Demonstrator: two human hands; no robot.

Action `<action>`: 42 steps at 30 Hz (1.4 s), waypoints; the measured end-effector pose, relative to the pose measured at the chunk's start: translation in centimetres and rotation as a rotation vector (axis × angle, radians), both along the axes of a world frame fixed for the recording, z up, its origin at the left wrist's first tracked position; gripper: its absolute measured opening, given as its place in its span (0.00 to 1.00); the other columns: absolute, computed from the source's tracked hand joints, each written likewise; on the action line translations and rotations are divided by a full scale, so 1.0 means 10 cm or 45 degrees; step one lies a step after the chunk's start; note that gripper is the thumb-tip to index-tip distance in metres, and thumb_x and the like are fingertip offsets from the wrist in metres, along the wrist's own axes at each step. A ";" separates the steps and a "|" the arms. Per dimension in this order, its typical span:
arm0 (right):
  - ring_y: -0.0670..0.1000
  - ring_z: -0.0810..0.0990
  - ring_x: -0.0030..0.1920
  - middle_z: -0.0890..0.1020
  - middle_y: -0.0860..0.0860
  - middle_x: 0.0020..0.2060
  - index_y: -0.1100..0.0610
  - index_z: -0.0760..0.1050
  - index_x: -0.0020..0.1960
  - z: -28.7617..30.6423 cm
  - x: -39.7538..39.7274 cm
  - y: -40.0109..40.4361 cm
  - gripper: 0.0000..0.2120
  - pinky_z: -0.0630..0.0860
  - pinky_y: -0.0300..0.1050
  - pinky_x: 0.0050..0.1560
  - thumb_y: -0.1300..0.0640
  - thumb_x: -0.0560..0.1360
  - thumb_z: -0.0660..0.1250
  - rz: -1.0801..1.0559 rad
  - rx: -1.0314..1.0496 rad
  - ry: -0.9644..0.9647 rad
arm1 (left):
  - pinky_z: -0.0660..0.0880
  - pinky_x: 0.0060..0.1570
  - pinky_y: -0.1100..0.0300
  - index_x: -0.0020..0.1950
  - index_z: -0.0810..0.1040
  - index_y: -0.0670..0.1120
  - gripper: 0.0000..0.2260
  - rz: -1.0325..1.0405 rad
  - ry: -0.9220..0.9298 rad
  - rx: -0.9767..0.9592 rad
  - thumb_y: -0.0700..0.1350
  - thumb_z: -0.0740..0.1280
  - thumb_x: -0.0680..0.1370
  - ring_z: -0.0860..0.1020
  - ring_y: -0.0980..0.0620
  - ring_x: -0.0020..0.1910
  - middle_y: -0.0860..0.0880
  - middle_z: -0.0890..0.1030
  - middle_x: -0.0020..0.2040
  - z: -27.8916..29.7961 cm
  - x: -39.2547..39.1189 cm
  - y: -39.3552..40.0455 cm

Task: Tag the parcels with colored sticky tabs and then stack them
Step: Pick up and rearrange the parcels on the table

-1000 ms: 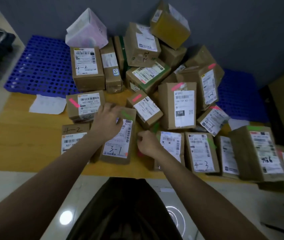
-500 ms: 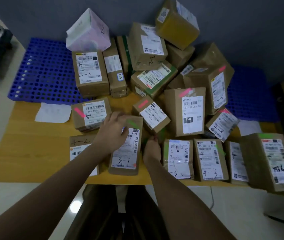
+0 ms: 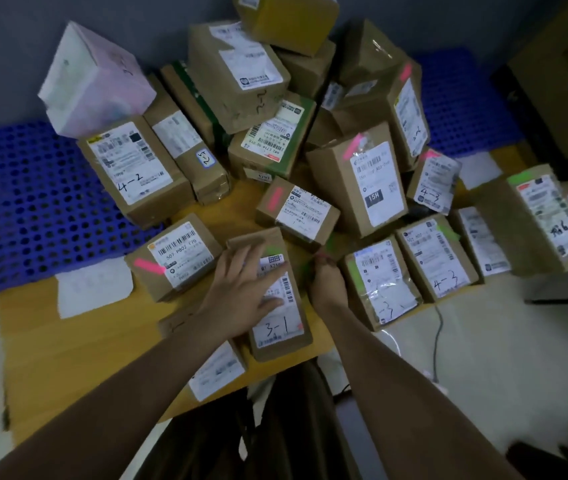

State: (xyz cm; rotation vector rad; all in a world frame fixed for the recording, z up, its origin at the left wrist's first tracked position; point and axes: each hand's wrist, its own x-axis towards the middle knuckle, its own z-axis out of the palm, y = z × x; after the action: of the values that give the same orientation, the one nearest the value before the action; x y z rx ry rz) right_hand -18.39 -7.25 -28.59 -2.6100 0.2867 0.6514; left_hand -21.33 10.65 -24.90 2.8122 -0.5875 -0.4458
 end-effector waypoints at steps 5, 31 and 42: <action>0.57 0.75 0.60 0.76 0.58 0.60 0.61 0.72 0.62 -0.04 -0.03 0.02 0.14 0.71 0.49 0.63 0.67 0.79 0.56 -0.077 0.024 -0.030 | 0.60 0.65 0.35 0.70 0.69 0.53 0.27 0.030 0.028 -0.033 0.63 0.55 0.74 0.55 0.41 0.71 0.39 0.63 0.72 0.00 -0.01 0.11; 0.51 0.81 0.43 0.79 0.58 0.46 0.60 0.75 0.54 1.09 -0.35 0.46 0.10 0.80 0.42 0.45 0.71 0.75 0.65 -0.950 1.651 -0.360 | 0.71 0.42 0.71 0.48 0.76 0.54 0.01 0.604 0.523 -1.078 0.48 0.66 0.78 0.78 0.61 0.46 0.57 0.79 0.46 0.73 0.14 -0.04; 0.49 0.82 0.40 0.82 0.53 0.39 0.59 0.77 0.49 1.45 -0.53 0.57 0.06 0.77 0.40 0.40 0.67 0.74 0.68 -0.793 1.630 -0.323 | 0.79 0.50 0.59 0.49 0.79 0.48 0.04 0.883 0.709 -1.554 0.40 0.66 0.77 0.80 0.55 0.42 0.48 0.79 0.42 1.20 -0.08 0.27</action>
State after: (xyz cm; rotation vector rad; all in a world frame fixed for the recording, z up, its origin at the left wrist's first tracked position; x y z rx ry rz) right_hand -23.69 -1.52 -14.14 -1.2417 0.3940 0.1416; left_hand -22.13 13.34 -12.94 1.4604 0.2241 -0.4552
